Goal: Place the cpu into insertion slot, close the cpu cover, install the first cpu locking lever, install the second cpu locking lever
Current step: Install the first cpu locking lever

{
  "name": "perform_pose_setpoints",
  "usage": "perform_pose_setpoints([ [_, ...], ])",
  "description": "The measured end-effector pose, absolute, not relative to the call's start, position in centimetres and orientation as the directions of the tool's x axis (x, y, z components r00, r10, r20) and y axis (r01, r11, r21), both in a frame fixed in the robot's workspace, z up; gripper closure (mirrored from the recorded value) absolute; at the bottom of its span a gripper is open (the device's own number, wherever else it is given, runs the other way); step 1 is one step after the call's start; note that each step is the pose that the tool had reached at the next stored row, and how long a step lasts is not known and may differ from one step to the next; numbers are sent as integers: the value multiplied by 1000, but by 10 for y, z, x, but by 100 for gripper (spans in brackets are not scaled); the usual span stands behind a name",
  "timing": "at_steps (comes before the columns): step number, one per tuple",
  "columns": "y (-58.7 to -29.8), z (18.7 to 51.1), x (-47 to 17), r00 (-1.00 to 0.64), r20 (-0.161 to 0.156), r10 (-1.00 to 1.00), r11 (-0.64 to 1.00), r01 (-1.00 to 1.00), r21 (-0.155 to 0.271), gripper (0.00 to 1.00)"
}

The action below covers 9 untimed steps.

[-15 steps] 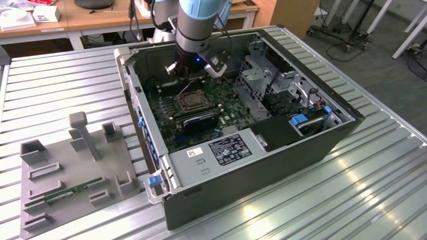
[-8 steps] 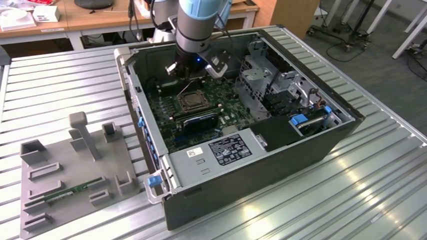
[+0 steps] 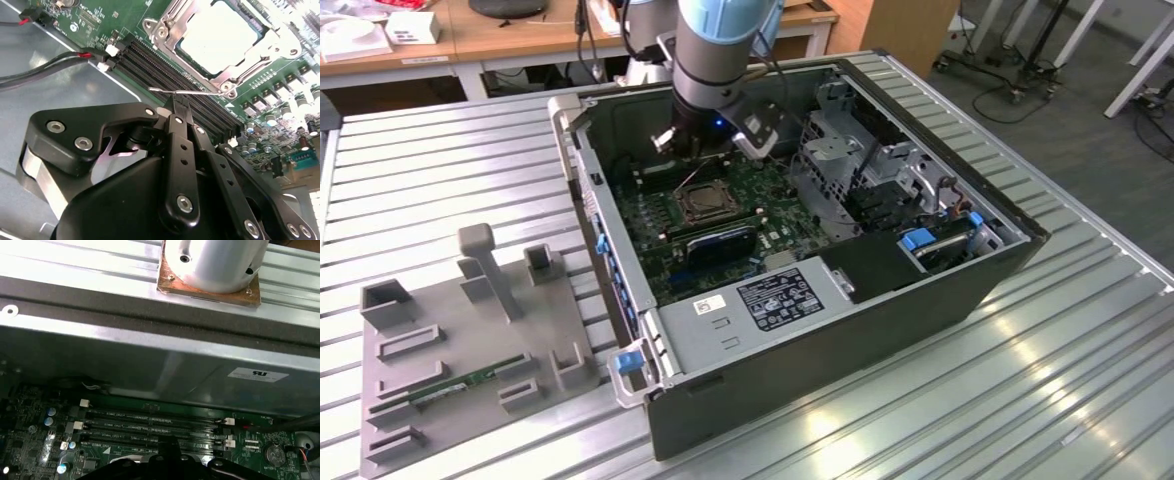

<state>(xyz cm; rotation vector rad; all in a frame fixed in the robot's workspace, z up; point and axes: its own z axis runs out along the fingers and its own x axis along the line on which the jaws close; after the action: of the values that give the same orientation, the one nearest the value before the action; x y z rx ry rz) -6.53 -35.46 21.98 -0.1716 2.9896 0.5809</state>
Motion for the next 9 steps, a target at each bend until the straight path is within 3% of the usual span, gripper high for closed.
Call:
perform_pose_setpoints([
  [9,-355,217,-65,-989,-113,-92,918,-128,374,89],
])
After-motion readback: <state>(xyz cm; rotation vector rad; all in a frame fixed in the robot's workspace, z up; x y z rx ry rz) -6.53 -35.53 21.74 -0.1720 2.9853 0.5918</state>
